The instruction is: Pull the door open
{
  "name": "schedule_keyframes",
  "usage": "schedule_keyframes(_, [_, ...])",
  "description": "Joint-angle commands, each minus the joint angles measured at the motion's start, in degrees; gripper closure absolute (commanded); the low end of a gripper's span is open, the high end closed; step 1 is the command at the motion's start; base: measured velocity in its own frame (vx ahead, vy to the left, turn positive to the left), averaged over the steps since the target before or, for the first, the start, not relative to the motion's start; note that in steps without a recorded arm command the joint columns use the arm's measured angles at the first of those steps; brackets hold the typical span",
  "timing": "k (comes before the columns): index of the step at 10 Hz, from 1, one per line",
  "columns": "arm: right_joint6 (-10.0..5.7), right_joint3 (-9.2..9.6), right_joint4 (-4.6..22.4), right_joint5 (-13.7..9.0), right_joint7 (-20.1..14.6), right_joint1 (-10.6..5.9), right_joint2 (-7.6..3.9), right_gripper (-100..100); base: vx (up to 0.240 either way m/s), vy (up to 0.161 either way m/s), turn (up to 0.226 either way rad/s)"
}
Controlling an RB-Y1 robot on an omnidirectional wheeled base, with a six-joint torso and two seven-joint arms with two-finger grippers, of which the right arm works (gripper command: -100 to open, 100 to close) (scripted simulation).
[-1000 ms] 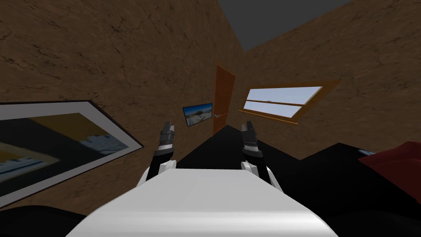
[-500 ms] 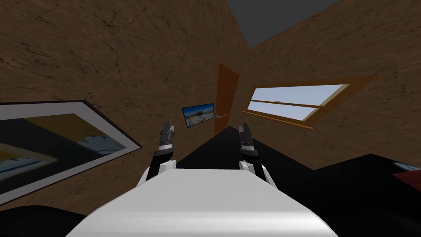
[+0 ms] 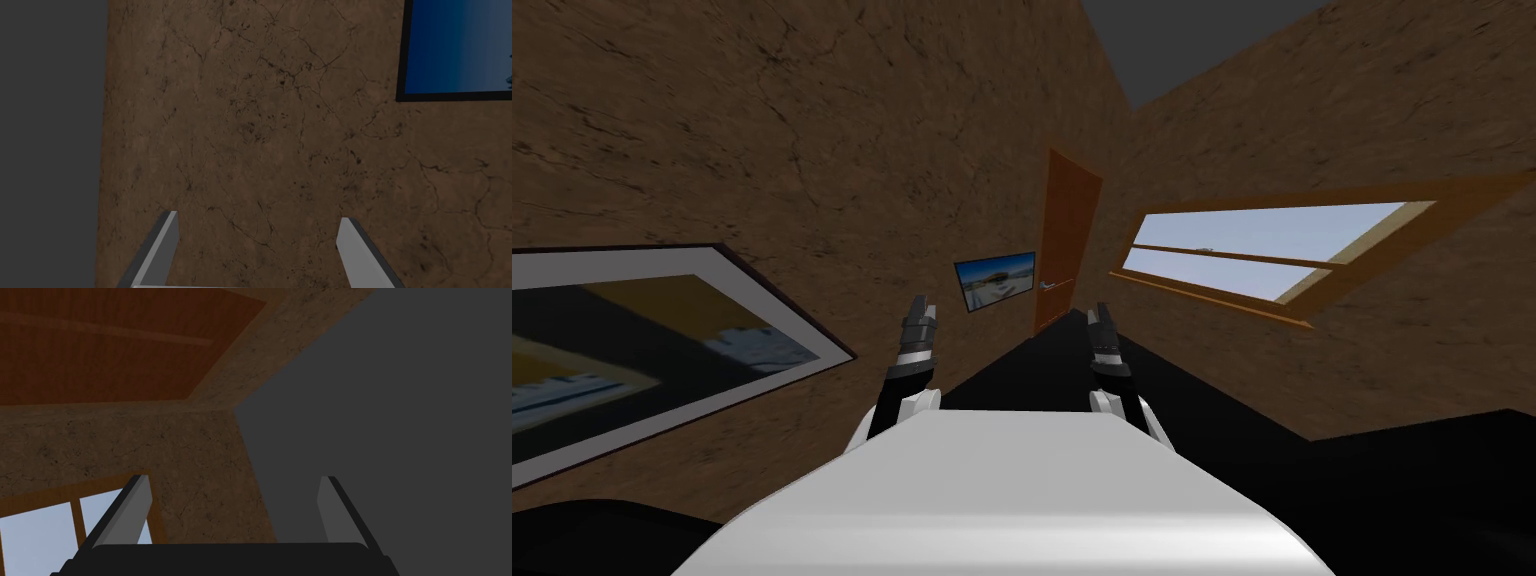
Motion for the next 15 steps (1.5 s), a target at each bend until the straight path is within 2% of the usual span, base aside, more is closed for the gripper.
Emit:
schedule_keyframes(1, [-0.44, 0.24, 1.9, -0.5, -0.2, -0.63, -0.29, -100, 0.075, -0.067, 0.097])
schedule_keyframes(15, [-4.41, 2.35, 20.9, -5.3, -1.8, -7.74, -2.77, -100, 0.082, -0.082, 0.119])
